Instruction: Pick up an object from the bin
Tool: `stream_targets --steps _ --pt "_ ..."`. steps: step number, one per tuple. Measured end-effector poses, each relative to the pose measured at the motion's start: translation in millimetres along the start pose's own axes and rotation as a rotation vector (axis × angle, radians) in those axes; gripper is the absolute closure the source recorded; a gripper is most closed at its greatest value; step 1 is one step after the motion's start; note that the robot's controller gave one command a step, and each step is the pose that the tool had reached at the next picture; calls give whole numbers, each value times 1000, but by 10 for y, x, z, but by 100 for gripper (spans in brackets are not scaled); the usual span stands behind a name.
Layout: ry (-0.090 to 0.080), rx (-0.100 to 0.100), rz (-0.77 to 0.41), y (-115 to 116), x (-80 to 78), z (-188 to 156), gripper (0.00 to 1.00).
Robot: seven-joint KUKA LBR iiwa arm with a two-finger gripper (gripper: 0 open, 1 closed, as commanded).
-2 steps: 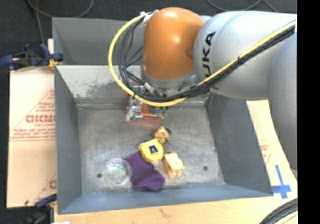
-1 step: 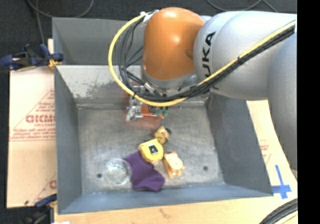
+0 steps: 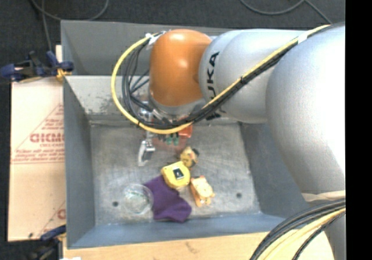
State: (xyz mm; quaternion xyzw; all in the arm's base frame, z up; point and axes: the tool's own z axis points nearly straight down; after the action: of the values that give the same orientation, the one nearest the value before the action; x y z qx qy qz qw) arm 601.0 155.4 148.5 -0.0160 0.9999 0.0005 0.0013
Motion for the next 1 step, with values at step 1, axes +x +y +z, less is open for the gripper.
stream_targets --steps 1 --pt "-1 0 0 1 -3 -4 0"
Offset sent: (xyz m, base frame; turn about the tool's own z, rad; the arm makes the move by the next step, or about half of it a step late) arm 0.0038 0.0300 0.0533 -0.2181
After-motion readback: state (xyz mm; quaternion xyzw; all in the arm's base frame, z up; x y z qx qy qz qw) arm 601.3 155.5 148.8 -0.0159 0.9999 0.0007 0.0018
